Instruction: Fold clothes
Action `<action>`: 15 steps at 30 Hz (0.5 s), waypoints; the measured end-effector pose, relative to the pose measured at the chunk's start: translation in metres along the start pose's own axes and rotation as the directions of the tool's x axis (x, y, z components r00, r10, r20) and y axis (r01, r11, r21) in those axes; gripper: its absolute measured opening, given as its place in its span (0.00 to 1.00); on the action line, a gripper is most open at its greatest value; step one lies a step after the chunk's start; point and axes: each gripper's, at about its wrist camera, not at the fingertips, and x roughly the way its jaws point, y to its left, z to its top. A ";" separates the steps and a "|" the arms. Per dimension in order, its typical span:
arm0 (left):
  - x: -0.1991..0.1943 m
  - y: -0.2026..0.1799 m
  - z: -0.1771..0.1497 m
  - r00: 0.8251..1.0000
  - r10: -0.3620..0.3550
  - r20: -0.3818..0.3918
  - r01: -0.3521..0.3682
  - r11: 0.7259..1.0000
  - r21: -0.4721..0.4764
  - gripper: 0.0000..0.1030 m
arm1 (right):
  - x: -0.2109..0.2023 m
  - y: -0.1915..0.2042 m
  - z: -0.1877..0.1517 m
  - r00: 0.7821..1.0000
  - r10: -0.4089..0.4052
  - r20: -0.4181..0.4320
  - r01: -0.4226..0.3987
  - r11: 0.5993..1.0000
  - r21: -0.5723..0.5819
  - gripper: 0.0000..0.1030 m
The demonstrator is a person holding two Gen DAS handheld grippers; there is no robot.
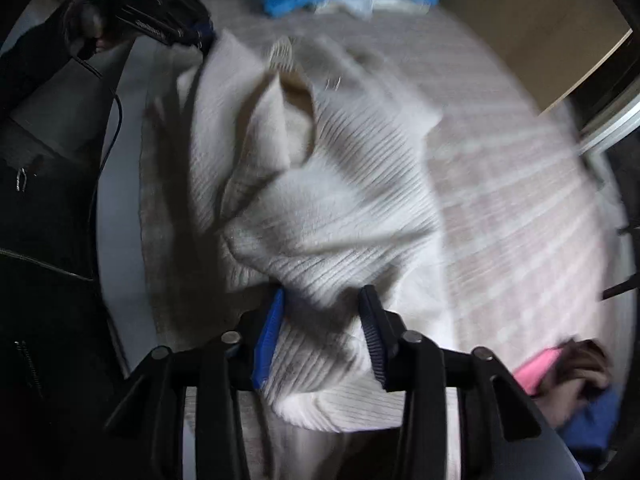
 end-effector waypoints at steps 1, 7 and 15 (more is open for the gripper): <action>0.000 0.000 -0.001 1.000 0.005 0.000 -0.005 1.000 0.003 0.14 | -0.002 -0.005 -0.001 1.000 0.021 0.007 -0.022 0.999 0.033 0.07; -0.001 -0.011 -0.003 0.998 0.063 0.028 -0.064 0.998 0.021 0.48 | -0.058 -0.052 -0.018 0.970 0.025 0.240 -0.097 0.951 0.294 0.06; 0.018 -0.032 0.028 0.998 0.015 0.056 -0.016 1.000 0.025 0.08 | -0.071 -0.103 -0.069 0.922 -0.077 0.379 -0.170 0.800 0.576 0.06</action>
